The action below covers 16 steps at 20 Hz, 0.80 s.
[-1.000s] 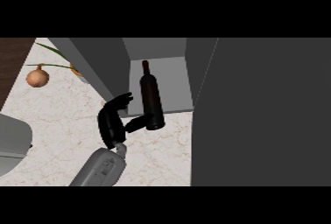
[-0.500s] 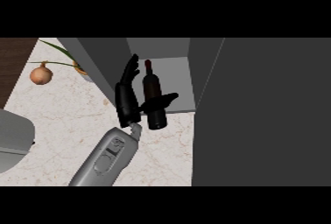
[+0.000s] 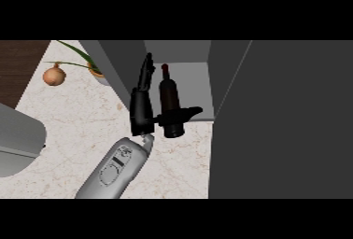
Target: Pick up the wine, place it into the cabinet and close the cabinet
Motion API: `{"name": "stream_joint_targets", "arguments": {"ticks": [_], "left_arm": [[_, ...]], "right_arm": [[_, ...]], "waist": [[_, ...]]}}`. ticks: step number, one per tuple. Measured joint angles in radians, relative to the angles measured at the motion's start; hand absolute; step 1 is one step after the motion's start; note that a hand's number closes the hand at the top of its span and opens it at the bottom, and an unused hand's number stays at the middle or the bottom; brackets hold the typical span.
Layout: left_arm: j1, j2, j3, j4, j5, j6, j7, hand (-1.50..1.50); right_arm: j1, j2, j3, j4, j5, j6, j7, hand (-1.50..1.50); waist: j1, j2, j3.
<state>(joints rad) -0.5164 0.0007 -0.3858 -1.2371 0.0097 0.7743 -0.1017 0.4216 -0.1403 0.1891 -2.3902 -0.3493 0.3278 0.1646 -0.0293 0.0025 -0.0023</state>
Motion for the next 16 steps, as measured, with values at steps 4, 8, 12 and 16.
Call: {"name": "stream_joint_targets", "arguments": {"ticks": [4,8,12,16], "left_arm": [[0.048,0.001,-0.028,-0.078,0.058,-0.032,-0.033,-1.5],[0.144,0.015,-0.057,-0.185,0.069,-0.065,-0.048,-1.5],[0.249,0.041,-0.101,-0.292,0.064,-0.104,-0.05,-1.5],[0.342,0.123,-0.091,-0.42,0.084,-0.166,-0.027,-1.5]], "right_arm": [[-0.004,-0.008,-0.014,-0.002,0.004,-0.018,0.007,-1.5],[-0.014,-0.017,-0.014,-0.008,0.01,-0.042,0.031,-1.5],[-0.032,-0.025,-0.032,-0.005,0.016,-0.052,0.033,-1.5],[-0.017,-0.033,-0.033,-0.006,0.023,-0.052,0.03,-1.5]], "waist": [[0.012,-0.003,0.001],[0.021,-0.006,0.001],[0.026,-0.006,0.002],[0.027,-0.007,0.002]]}}
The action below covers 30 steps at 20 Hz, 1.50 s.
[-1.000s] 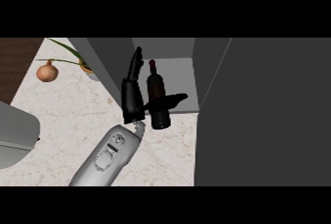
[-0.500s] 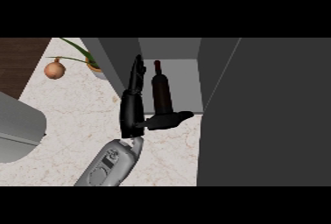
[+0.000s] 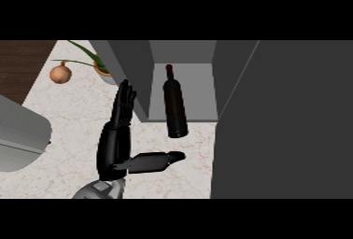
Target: Pick up the wine, place it into the cabinet and close the cabinet
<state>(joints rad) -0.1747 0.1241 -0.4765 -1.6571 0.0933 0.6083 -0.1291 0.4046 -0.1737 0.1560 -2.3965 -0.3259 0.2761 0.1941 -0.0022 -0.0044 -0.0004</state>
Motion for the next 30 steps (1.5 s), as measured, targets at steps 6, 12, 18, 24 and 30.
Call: {"name": "stream_joint_targets", "arguments": {"ticks": [6,12,18,24,30], "left_arm": [[0.134,0.095,0.049,-0.143,0.075,-0.114,-0.023,-1.5],[0.244,0.19,0.083,-0.262,0.172,-0.265,-0.049,1.5],[0.337,0.259,0.153,-0.295,0.266,-0.404,-0.104,1.5],[0.4,0.305,0.252,-0.3,0.338,-0.513,-0.138,1.5],[0.444,0.33,0.311,-0.283,0.373,-0.594,-0.168,1.5]], "right_arm": [[0.007,-0.026,-0.015,-0.001,0.004,0.023,0.002,1.5],[0.006,-0.113,0.004,0.0,0.006,0.116,0.021,1.5],[0.016,-0.158,0.014,-0.002,0.015,0.172,0.0,1.5],[0.047,-0.157,0.016,-0.001,0.021,0.209,-0.052,1.5],[0.0,-0.152,0.099,0.001,0.01,0.205,0.005,1.5]], "waist": [[0.0,0.001,0.0],[0.004,0.0,-0.001],[0.0,0.001,-0.002],[0.0,0.003,-0.001],[0.006,0.006,-0.001]]}}
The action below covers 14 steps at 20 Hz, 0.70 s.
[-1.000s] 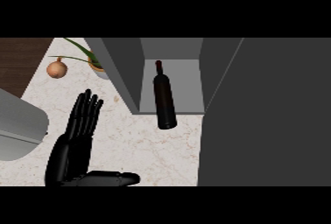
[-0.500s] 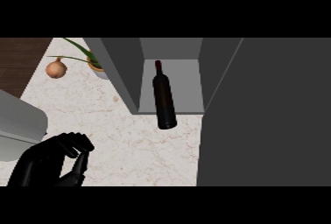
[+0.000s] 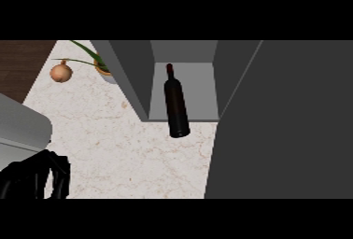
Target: Pick up the wine, place it into the cabinet and close the cabinet
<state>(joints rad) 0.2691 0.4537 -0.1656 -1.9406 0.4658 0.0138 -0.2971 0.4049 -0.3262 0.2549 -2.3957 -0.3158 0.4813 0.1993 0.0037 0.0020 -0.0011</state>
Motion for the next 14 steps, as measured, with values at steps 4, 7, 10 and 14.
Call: {"name": "stream_joint_targets", "arguments": {"ticks": [4,7,10,14], "left_arm": [[0.015,0.018,0.044,-0.01,0.029,-0.034,0.004,1.5],[0.045,0.025,0.057,-0.014,0.036,-0.07,-0.01,1.5],[0.037,0.035,0.091,0.004,0.057,-0.097,-0.005,1.5],[0.051,0.037,0.107,0.005,0.066,-0.13,-0.004,1.5]], "right_arm": [[-0.066,0.003,0.059,0.003,-0.01,-0.011,0.061,1.5],[-0.146,0.041,0.135,0.008,-0.013,-0.042,0.118,1.5],[-0.243,0.075,0.168,0.013,-0.017,-0.068,0.171,1.5],[-0.382,0.152,0.202,0.045,-0.008,-0.147,0.277,1.5]], "waist": [[0.005,0.001,0.0],[0.011,0.0,0.0],[0.011,0.0,0.0],[0.013,-0.002,0.0]]}}
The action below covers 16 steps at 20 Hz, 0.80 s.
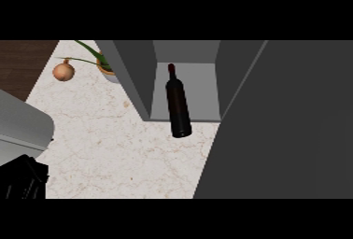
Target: Pick up the wine, place it into the cabinet and close the cabinet
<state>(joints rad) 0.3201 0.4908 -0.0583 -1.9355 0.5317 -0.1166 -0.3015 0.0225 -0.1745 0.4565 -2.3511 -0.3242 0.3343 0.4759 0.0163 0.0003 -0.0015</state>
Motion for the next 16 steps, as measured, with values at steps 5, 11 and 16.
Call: {"name": "stream_joint_targets", "arguments": {"ticks": [5,11,16], "left_arm": [[0.035,0.008,0.05,0.002,0.022,-0.052,-0.011,1.5],[0.031,0.002,0.081,-0.014,0.037,-0.072,0.027,1.5],[0.03,-0.015,0.104,0.014,0.019,-0.111,0.011,1.5]], "right_arm": [[-0.189,0.112,0.103,0.032,0.001,-0.13,0.106,1.5],[-0.497,0.159,0.14,0.171,-0.033,-0.363,0.145,1.5],[-0.675,0.169,0.131,0.354,-0.096,-0.471,0.065,1.5]], "waist": [[0.002,-0.001,0.0],[0.001,-0.001,0.0],[0.003,-0.001,0.001]]}}
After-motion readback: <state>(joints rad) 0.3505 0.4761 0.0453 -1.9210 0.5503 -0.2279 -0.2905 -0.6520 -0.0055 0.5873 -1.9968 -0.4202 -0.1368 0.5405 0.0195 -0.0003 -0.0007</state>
